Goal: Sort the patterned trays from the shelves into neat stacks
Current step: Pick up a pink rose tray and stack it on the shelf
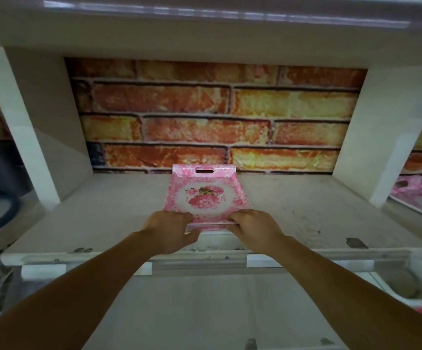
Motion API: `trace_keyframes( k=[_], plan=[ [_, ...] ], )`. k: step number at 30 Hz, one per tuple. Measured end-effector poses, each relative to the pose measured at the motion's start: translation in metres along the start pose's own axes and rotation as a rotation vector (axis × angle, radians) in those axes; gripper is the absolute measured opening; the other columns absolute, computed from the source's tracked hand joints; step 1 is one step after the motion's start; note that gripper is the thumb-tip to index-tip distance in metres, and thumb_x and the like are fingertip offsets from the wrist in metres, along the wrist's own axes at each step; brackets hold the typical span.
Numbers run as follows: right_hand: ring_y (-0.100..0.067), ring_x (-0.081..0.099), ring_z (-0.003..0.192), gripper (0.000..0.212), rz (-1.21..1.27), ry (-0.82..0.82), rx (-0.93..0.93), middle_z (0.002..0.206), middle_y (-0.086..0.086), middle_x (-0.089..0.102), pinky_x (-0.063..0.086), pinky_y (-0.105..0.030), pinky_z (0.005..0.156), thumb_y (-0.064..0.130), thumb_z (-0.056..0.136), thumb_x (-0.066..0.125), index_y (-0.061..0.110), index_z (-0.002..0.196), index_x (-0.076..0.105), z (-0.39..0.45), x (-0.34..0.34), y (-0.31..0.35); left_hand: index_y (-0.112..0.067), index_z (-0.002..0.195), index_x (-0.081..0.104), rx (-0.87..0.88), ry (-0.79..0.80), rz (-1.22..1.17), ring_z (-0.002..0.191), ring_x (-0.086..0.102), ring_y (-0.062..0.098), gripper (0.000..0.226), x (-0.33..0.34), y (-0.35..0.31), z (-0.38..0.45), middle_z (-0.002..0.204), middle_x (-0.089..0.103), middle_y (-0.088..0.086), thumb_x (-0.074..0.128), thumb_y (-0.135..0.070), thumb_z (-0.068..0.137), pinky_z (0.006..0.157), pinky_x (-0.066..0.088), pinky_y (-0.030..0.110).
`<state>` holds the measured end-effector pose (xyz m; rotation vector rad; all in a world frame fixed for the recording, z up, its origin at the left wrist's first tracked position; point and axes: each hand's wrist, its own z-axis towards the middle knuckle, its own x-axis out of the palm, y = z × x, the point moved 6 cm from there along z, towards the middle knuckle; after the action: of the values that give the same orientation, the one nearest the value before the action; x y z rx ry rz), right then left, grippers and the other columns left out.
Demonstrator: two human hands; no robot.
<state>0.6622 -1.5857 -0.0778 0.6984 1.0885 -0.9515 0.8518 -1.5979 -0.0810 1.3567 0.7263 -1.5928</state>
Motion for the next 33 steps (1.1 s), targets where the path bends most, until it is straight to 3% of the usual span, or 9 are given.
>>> trace_keyframes(
  k=[11, 17, 21, 33],
  plan=[
    [-0.022, 0.059, 0.105, 0.039, 0.085, 0.113, -0.025, 0.117, -0.001, 0.066, 0.048, -0.032, 0.081, 0.047, 0.100, 0.041, 0.021, 0.117, 0.063, -0.001, 0.013, -0.005, -0.030, 0.117, 0.059, 0.039, -0.015, -0.023, 0.098, 0.062, 0.021, 0.048, 0.001, -0.004, -0.004, 0.112, 0.066, -0.004, 0.029, -0.060, 0.095, 0.081, 0.048, 0.030],
    [-0.019, 0.061, 0.102, 0.048, 0.053, 0.072, -0.021, 0.112, 0.002, 0.068, 0.049, -0.031, 0.080, 0.050, 0.101, 0.030, 0.021, 0.115, 0.065, -0.003, 0.018, -0.007, -0.030, 0.116, 0.058, 0.073, -0.017, -0.050, 0.100, 0.062, 0.020, 0.047, 0.002, -0.004, -0.005, 0.114, 0.066, -0.006, 0.025, -0.058, 0.096, 0.081, 0.048, 0.030],
    [-0.017, 0.061, 0.103, 0.046, 0.025, 0.033, -0.011, 0.115, 0.005, 0.068, 0.046, -0.027, 0.080, 0.050, 0.101, 0.031, 0.025, 0.118, 0.065, -0.003, 0.019, -0.006, -0.029, 0.119, 0.056, 0.107, 0.003, -0.012, 0.098, 0.063, 0.021, 0.068, 0.003, -0.003, -0.005, 0.111, 0.066, -0.004, 0.006, -0.063, 0.086, 0.080, 0.049, 0.032],
    [-0.017, 0.062, 0.101, 0.044, 0.002, 0.028, 0.015, 0.114, 0.005, 0.068, 0.045, -0.026, 0.079, 0.050, 0.101, 0.030, 0.027, 0.120, 0.063, -0.004, 0.018, -0.002, -0.022, 0.113, 0.055, 0.103, 0.110, 0.005, 0.094, 0.062, 0.020, 0.052, 0.006, -0.004, -0.003, 0.105, 0.065, -0.001, 0.016, -0.053, 0.099, 0.080, 0.048, 0.032]
  ],
)
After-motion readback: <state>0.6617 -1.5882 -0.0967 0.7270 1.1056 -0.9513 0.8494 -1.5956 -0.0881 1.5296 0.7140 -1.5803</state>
